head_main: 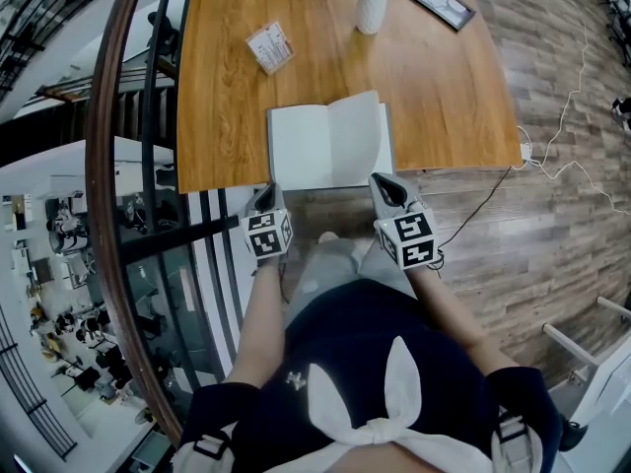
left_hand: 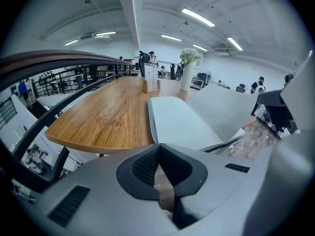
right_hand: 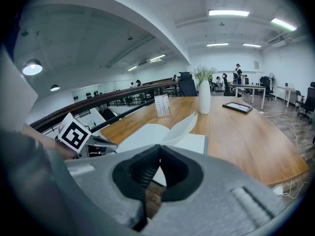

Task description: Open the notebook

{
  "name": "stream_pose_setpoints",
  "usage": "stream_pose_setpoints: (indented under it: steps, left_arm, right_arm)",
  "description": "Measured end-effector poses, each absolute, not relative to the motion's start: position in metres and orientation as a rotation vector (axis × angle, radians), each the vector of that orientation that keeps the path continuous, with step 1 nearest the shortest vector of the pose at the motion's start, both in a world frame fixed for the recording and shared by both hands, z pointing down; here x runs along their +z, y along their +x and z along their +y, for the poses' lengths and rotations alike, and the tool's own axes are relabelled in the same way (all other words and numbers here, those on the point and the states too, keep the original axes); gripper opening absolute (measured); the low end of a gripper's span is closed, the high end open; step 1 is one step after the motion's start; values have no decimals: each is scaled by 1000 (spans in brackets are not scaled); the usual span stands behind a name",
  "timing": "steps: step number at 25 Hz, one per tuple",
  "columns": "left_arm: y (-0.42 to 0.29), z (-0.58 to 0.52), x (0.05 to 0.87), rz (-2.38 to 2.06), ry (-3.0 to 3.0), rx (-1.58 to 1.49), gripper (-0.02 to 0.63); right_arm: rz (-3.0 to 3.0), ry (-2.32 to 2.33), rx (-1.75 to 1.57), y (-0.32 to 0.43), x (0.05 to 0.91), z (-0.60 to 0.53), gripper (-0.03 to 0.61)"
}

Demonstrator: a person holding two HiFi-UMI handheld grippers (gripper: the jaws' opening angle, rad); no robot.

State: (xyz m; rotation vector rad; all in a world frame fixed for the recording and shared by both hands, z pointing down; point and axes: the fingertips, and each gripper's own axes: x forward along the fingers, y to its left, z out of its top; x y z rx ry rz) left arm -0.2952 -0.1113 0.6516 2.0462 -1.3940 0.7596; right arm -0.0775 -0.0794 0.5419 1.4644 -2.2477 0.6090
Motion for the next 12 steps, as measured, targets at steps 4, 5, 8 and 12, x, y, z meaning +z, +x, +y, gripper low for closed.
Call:
stream_pose_setpoints:
  steps: [4, 5, 8, 12]
  left_arm:
    - [-296, -109, 656, -1392, 2014, 773, 23]
    - [-296, -109, 656, -1396, 2004, 772, 23]
    - [-296, -108, 656, -1414, 1995, 780, 23]
    - [-301, -110, 647, -1466, 1987, 760, 25]
  right_arm:
    - [-2249, 1468, 599, -75, 537, -79, -2]
    - [-2250, 1468, 597, -74, 536, -78, -2]
    - [-2252, 1468, 589, -70, 534, -77, -2]
    - [-2260, 1460, 575, -64, 528, -80, -2]
